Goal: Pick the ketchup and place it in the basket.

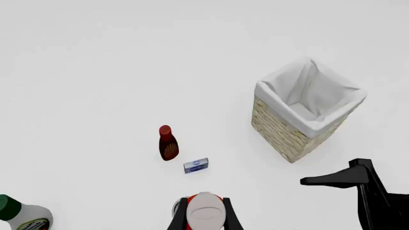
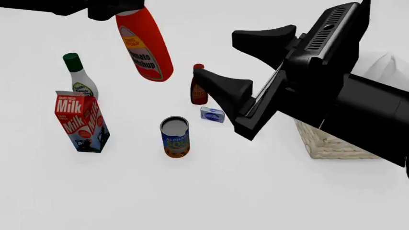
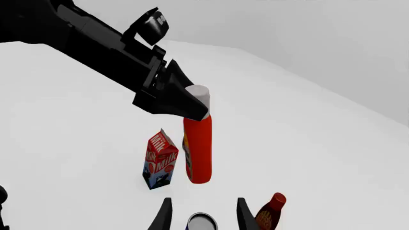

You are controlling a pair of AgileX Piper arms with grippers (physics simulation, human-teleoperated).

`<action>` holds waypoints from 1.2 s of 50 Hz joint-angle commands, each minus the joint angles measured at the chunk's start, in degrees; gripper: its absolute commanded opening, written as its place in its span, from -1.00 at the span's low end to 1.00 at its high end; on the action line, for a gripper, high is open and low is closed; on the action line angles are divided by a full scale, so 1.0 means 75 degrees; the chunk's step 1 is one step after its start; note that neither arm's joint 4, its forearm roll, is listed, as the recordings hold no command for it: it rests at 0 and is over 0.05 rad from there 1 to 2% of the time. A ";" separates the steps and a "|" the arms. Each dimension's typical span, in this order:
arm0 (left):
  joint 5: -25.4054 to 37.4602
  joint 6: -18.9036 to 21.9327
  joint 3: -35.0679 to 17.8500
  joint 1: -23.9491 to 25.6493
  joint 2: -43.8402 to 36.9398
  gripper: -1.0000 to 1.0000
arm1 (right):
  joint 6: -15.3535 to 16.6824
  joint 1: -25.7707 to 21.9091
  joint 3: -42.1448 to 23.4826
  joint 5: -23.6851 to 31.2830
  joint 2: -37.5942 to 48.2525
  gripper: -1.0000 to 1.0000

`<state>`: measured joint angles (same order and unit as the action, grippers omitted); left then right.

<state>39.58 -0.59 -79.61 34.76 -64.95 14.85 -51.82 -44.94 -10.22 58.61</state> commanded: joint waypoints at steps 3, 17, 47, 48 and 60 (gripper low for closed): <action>0.0012 -0.0010 0.0003 0.0103 0.0041 -1.00 | 0.0026 0.0004 -0.0290 -0.0187 0.0431 1.00; 0.0133 -0.0059 -0.0176 0.0272 0.0000 -1.00 | 0.0089 -0.0065 -0.0517 -0.0289 0.0762 1.00; 0.0058 -0.0196 -0.0032 0.0393 0.0006 -1.00 | 0.0068 -0.0219 -0.1310 -0.0271 0.1510 1.00; 0.0059 -0.0205 -0.0031 0.0393 0.0006 -1.00 | 0.0061 -0.0219 -0.1324 -0.0285 0.1542 1.00; 0.0157 -0.0198 -0.0161 0.0397 -0.0039 -1.00 | 0.0084 -0.0153 -0.1564 -0.0426 0.1966 1.00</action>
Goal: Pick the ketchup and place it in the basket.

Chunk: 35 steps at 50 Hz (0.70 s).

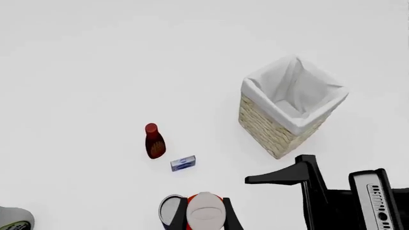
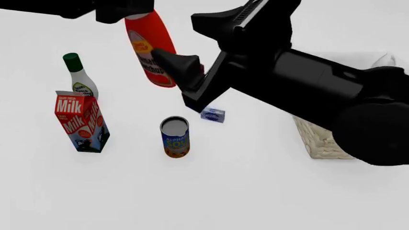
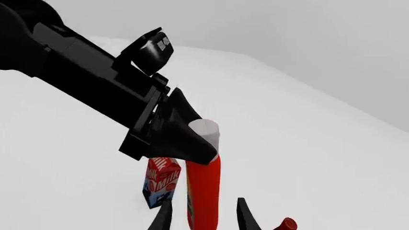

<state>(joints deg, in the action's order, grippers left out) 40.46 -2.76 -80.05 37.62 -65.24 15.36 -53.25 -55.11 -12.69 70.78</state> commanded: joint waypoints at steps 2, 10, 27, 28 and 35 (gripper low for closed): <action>0.0052 0.0091 -0.0115 0.0015 -0.0002 -1.00 | 0.0018 0.0064 -0.0242 -0.0143 0.0439 1.00; 0.0078 0.0080 -0.0135 -0.0010 -0.0020 -1.00 | -0.0007 0.0080 -0.0390 -0.0191 0.0653 1.00; 0.0125 -0.0011 -0.0126 -0.0023 0.0055 -1.00 | -0.0053 0.0136 -0.0873 -0.0255 0.1323 1.00; 0.0126 -0.0020 -0.0109 -0.0014 0.0056 -1.00 | -0.0061 0.0146 -0.0908 -0.0259 0.1367 1.00; 0.0147 -0.0103 -0.0185 0.0041 0.0030 -1.00 | -0.0107 0.0108 -0.1021 -0.0217 0.1504 1.00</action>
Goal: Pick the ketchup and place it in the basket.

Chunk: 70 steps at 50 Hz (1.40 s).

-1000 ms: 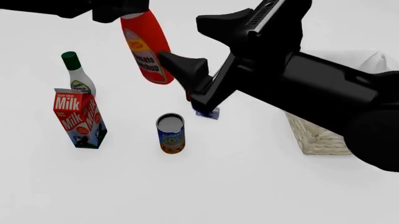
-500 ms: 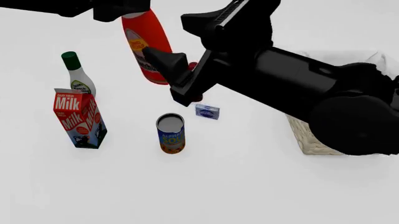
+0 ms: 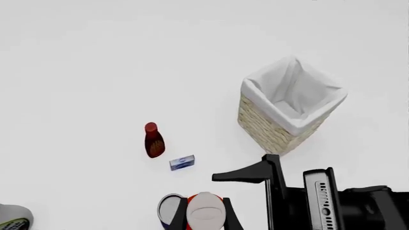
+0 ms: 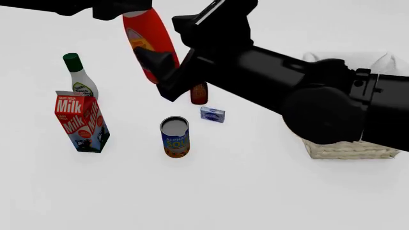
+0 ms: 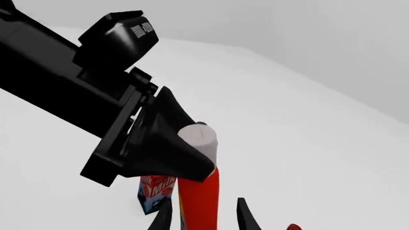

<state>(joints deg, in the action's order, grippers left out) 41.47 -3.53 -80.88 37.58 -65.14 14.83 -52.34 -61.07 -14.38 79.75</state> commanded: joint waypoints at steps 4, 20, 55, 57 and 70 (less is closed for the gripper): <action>0.0012 0.0037 -0.0076 0.0033 0.0023 -1.00 | -0.0172 -0.0002 -0.0335 -0.0001 0.0429 1.00; 0.0175 -0.0018 -0.0270 0.0105 0.0023 -1.00 | -0.0283 0.0147 -0.0704 -0.0139 0.1104 -1.00; 0.0460 -0.0679 -0.0417 0.1339 0.0317 1.00 | -0.0215 0.0456 -0.0660 0.0208 0.0548 -1.00; 0.0466 -0.0665 -0.0410 0.1247 0.0389 1.00 | -0.0228 0.0535 -0.0735 0.0267 0.0516 -1.00; 0.0255 -0.0649 -0.0044 0.0612 0.0877 1.00 | -0.0286 0.0882 -0.0834 0.0531 0.0183 -1.00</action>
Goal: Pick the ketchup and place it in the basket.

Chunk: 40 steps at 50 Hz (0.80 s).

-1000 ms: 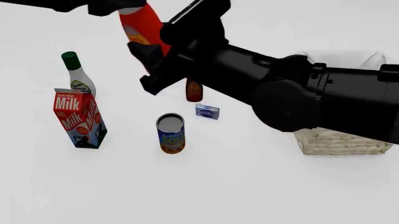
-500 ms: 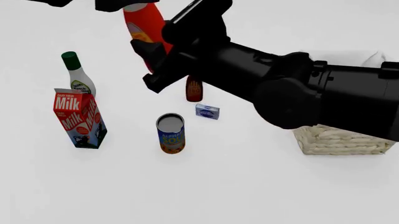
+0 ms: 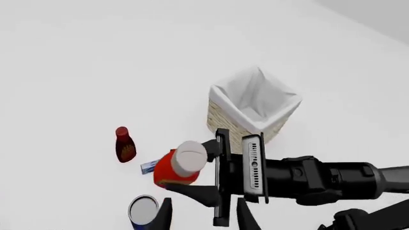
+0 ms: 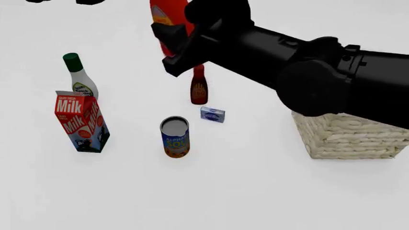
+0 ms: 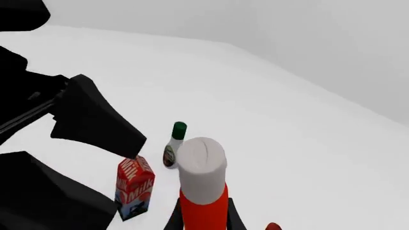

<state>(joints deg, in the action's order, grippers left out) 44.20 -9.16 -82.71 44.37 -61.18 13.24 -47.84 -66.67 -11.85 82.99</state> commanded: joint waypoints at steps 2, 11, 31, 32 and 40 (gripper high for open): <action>-0.0133 0.0107 0.0223 -0.0370 0.0417 1.00 | -0.0056 0.0325 -0.0052 0.0223 -0.0318 -1.00; -0.0229 0.0144 0.0354 -0.0802 0.0718 1.00 | -0.0165 0.0580 0.0010 0.0401 -0.0684 -1.00; -0.0830 -0.0134 0.0989 -0.1699 0.1497 1.00 | -0.0296 0.1074 -0.0199 0.1105 -0.1271 -1.00; -0.0845 -0.0111 0.1021 -0.1695 0.1527 1.00 | -0.0336 0.1103 -0.0213 0.1135 -0.1282 -1.00; -0.1276 0.0035 0.1548 -0.2397 0.1972 1.00 | -0.0458 0.1467 -0.0284 0.1307 -0.1471 -1.00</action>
<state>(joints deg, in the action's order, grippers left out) 37.73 -9.79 -74.76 31.55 -49.94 11.49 -39.50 -67.86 -3.84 74.01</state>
